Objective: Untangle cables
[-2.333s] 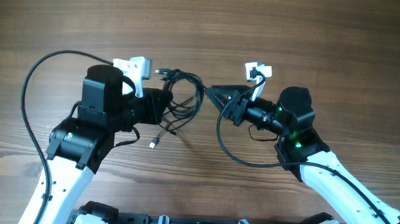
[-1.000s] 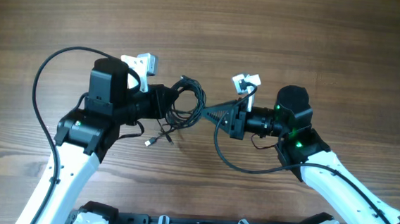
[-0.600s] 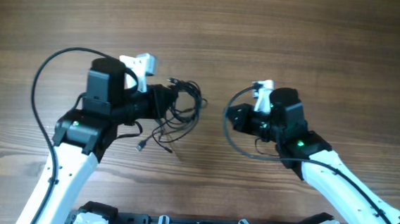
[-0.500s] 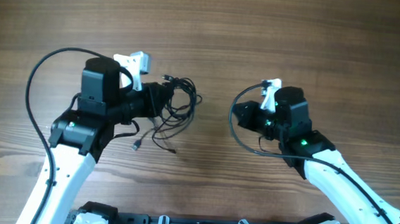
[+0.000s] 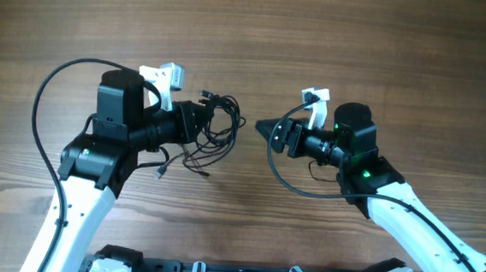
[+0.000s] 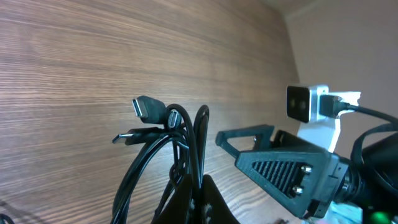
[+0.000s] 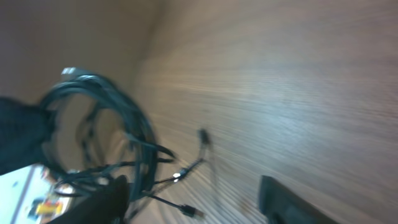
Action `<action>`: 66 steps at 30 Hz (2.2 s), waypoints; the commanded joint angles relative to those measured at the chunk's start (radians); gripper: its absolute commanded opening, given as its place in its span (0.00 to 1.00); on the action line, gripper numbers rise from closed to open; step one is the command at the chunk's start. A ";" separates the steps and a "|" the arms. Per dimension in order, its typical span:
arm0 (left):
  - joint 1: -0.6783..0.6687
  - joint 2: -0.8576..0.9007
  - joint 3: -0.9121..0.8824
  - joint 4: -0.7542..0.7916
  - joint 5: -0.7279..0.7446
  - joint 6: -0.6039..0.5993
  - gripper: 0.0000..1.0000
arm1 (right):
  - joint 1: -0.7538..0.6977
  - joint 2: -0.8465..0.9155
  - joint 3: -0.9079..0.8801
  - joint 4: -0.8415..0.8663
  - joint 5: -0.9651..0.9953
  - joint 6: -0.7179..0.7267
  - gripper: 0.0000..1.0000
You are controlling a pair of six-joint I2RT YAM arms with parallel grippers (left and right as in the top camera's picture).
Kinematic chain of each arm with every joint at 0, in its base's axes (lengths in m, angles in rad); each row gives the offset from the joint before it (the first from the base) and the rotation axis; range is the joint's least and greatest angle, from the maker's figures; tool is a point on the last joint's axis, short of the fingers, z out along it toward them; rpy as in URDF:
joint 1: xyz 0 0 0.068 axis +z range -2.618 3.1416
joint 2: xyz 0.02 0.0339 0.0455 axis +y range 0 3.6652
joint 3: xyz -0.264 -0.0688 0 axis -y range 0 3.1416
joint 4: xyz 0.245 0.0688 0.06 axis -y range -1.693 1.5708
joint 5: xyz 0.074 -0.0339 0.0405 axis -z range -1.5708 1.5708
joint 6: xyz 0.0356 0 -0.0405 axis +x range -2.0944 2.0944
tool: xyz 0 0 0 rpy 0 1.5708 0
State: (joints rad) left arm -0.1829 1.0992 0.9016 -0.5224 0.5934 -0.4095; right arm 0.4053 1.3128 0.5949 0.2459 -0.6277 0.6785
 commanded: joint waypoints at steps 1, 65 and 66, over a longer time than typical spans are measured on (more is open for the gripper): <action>0.005 -0.018 0.008 0.007 0.167 0.093 0.04 | 0.004 0.006 0.001 0.116 -0.135 -0.024 0.78; -0.038 0.132 0.007 -0.031 0.075 0.161 0.04 | 0.003 0.006 0.001 0.146 -0.261 0.003 1.00; -0.014 0.132 0.007 -0.031 0.076 0.128 0.04 | 0.003 0.006 0.001 0.117 -0.221 0.008 1.00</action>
State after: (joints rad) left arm -0.2447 1.2266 0.9024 -0.5594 0.6743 -0.1898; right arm 0.4046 1.3132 0.5934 0.4004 -0.9226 0.6830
